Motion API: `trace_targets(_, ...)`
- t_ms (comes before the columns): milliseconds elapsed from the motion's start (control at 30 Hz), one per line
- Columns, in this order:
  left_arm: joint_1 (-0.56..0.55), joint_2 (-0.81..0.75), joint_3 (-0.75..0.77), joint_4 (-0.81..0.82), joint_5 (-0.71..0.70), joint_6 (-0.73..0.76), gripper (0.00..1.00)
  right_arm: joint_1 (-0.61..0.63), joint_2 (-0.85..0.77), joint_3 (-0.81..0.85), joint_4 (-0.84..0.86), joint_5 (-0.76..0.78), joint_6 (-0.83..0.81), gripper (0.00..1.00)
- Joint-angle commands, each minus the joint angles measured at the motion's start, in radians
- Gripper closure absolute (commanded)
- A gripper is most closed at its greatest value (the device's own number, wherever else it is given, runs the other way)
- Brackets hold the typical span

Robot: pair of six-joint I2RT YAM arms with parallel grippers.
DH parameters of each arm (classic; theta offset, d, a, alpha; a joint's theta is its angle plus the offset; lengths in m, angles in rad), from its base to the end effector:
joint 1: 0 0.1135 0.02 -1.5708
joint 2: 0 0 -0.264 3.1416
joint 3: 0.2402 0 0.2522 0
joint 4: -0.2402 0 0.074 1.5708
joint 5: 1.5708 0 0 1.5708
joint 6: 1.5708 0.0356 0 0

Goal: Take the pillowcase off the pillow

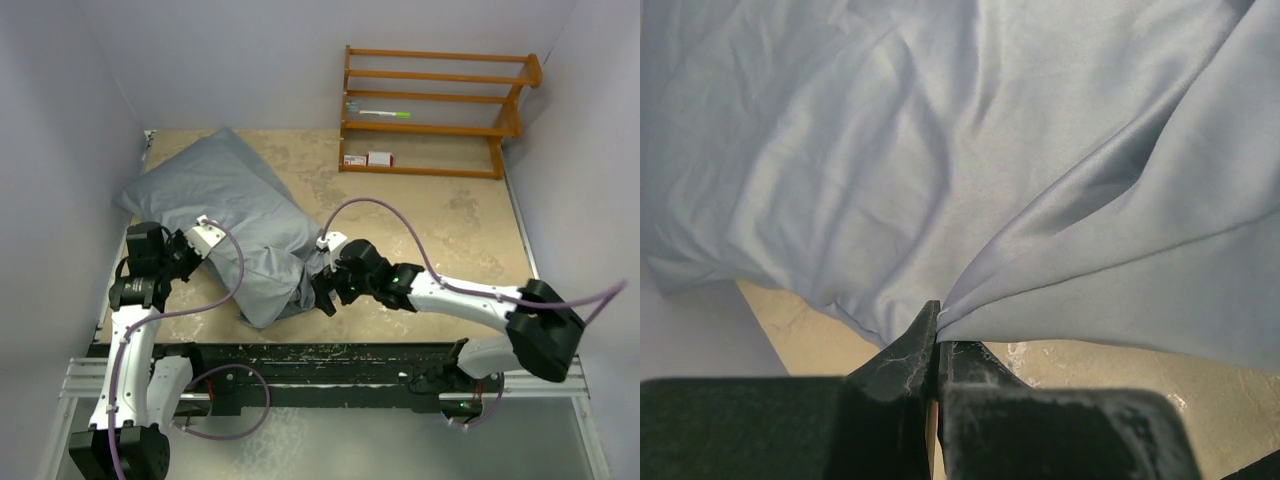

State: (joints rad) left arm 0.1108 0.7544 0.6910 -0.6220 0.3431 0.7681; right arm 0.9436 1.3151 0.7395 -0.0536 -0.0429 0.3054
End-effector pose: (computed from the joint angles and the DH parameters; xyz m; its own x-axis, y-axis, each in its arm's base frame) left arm 0.1595 0.0057 0.2706 -0.3450 0.6199 -0.7047 0.5484 0.7425 0.3847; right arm 0.1631 0.2276 0.2214 -0.5787 -0.2866 -0.7635 -0.6871 0.6757 0.2672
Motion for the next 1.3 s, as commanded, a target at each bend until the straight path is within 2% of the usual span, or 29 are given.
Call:
trace_targets(0, 0.001, -0.020, 0.025, 0.045, -0.009, -0.016, 1.00, 0.028, 0.141, 0.055, 0.188, -0.016, -0.110, 0.03)
trace_targets(200, 0.001, -0.020, 0.039, 0.029, 0.002, -0.026, 1.00, 0.053, 0.328, 0.133, 0.318, 0.019, -0.157, 0.08)
trace_targets(300, 0.001, -0.018, 0.052, 0.016, 0.003, -0.027, 1.00, 0.054, 0.376, 0.159, 0.387, 0.006, -0.146, 0.14)
trace_targets(367, 0.001, -0.019, 0.058, 0.009, 0.004, -0.027, 1.00, 0.057, 0.397, 0.172, 0.419, 0.014, -0.134, 0.21)
trace_targets(433, 0.001, -0.022, 0.064, 0.004, 0.007, -0.027, 1.00, 0.058, 0.416, 0.178, 0.435, 0.045, -0.132, 0.33)
trace_targets(533, 0.001, -0.026, 0.077, -0.007, 0.019, -0.031, 1.00, 0.057, 0.401, 0.163, 0.441, 0.107, -0.132, 0.60)
trace_targets(667, 0.001, -0.035, 0.113, -0.034, 0.072, -0.047, 0.98, 0.057, 0.280, 0.156, 0.415, 0.134, -0.132, 0.93)
trace_targets(700, 0.001, -0.038, 0.123, -0.045, 0.100, -0.052, 0.87, 0.056, 0.239, 0.165, 0.402, 0.148, -0.144, 1.00)
trace_targets(767, 0.001, -0.044, 0.164, -0.082, 0.177, -0.069, 0.64, 0.056, 0.159, 0.199, 0.366, 0.165, -0.166, 1.00)
trace_targets(867, 0.001, -0.027, 0.308, -0.158, 0.375, -0.175, 0.17, 0.057, 0.051, 0.312, 0.283, 0.208, -0.170, 1.00)
trace_targets(900, 0.001, -0.016, 0.361, -0.169, 0.440, -0.215, 0.10, 0.056, 0.020, 0.353, 0.259, 0.239, -0.174, 1.00)
trace_targets(933, 0.001, -0.004, 0.411, -0.165, 0.492, -0.284, 0.06, 0.058, -0.001, 0.392, 0.251, 0.256, -0.199, 1.00)
trace_targets(1033, 0.001, 0.037, 0.546, -0.126, 0.583, -0.424, 0.03, 0.058, -0.031, 0.537, 0.176, 0.255, -0.209, 1.00)
trace_targets(1133, 0.000, 0.079, 0.644, -0.169, 0.670, -0.464, 0.03, 0.058, -0.013, 0.665, 0.106, 0.215, -0.203, 1.00)
trace_targets(1267, 0.000, 0.087, 0.663, -0.207, 0.716, -0.479, 0.00, 0.084, 0.041, 0.817, 0.073, 0.173, -0.188, 1.00)
